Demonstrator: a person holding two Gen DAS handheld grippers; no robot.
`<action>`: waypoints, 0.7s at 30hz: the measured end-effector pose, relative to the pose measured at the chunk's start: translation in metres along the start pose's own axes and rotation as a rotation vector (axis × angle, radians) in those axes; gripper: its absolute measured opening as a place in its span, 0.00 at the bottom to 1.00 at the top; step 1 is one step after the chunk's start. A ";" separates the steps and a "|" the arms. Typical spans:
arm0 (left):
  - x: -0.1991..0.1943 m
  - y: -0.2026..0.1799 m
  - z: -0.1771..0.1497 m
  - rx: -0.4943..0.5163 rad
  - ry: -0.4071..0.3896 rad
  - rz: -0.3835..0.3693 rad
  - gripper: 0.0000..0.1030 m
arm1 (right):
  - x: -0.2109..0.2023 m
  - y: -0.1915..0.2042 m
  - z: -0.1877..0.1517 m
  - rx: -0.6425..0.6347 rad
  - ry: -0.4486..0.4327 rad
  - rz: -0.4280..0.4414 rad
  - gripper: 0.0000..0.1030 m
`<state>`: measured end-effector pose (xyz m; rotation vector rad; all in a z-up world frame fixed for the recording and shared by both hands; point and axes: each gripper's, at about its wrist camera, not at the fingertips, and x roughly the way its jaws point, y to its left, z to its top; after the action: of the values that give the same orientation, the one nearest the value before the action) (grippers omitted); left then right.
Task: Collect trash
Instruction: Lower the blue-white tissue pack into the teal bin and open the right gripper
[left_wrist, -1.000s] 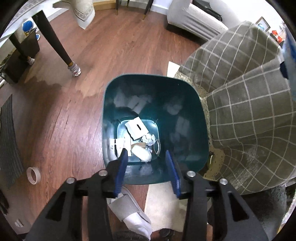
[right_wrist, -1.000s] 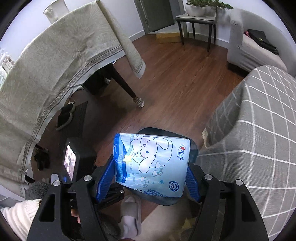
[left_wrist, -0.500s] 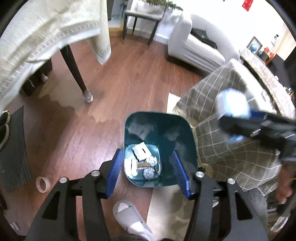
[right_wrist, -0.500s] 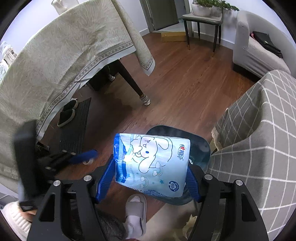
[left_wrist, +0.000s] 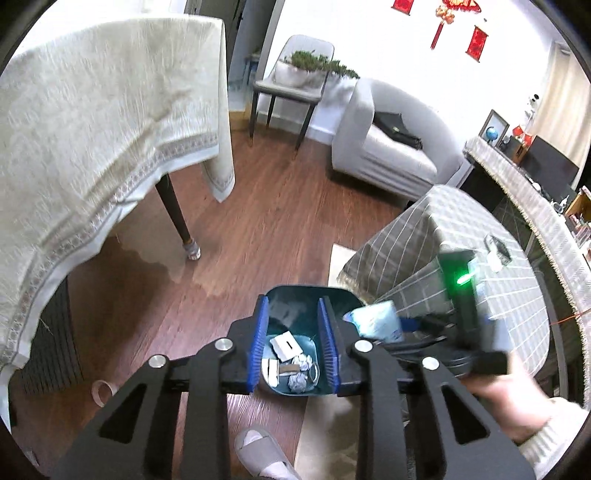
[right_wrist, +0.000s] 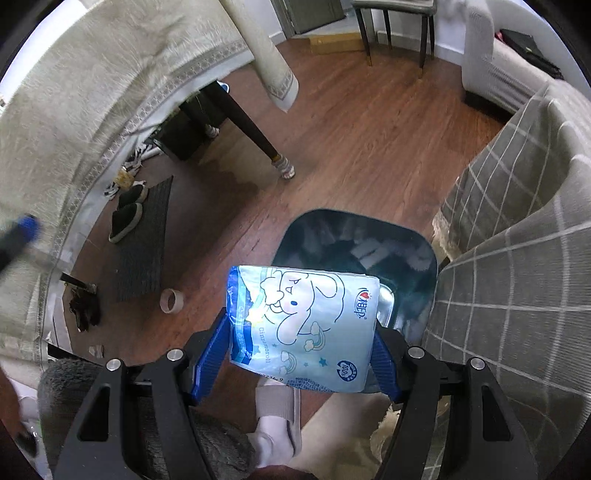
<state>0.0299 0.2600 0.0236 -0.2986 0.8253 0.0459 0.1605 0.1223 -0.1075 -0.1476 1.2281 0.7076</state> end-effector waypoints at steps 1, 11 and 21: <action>-0.003 -0.001 0.002 -0.001 -0.005 -0.003 0.26 | 0.006 -0.001 0.000 0.000 0.010 -0.004 0.67; -0.013 -0.007 0.007 0.013 0.016 -0.017 0.24 | 0.065 -0.019 -0.008 0.008 0.115 -0.043 0.69; -0.018 -0.014 0.012 0.019 0.010 -0.016 0.23 | 0.087 -0.023 -0.017 -0.018 0.166 -0.084 0.80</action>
<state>0.0287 0.2516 0.0482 -0.2872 0.8328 0.0218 0.1730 0.1330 -0.1976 -0.2753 1.3656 0.6430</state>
